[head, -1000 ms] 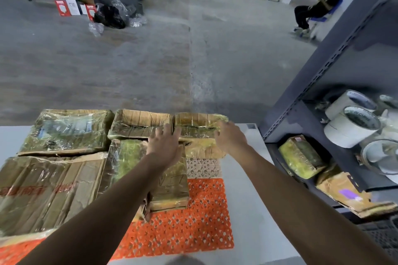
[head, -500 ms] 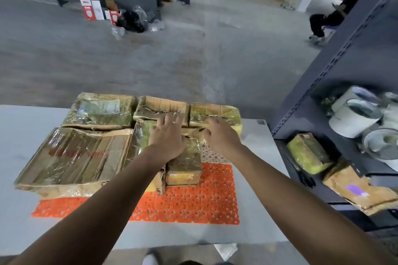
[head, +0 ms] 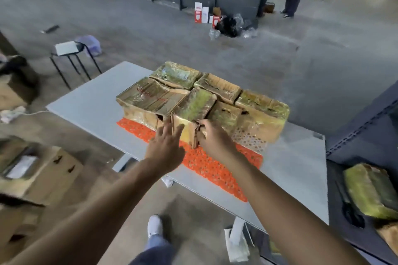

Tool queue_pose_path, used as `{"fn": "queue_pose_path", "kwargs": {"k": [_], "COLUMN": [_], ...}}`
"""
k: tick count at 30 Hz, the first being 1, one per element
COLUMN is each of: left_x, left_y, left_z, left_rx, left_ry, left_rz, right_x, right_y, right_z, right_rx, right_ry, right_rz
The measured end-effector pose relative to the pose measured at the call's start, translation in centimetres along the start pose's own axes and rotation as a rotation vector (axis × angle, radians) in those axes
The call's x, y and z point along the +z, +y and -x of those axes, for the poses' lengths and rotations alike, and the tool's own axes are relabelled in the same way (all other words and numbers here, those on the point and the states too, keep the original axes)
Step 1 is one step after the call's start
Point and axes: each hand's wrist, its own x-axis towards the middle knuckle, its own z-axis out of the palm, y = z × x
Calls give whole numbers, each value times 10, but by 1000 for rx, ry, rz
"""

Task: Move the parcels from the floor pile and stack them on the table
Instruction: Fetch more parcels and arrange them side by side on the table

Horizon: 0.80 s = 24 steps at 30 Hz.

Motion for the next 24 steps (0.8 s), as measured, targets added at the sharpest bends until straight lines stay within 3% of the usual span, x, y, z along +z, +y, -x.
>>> {"fn": "queue_pose_path", "kwargs": {"k": [11, 24], "left_x": [-29, -75], "left_y": [-130, -384], "left_z": [147, 374], "left_rx": [-416, -743], "left_ry": [121, 265], "left_rz": [35, 129], "right_x": [92, 273], "right_y": [-134, -425], "right_z": [48, 153], "right_rx": [-306, -575], "right_ry": [-245, -433], "right_rz": [-14, 71]}}
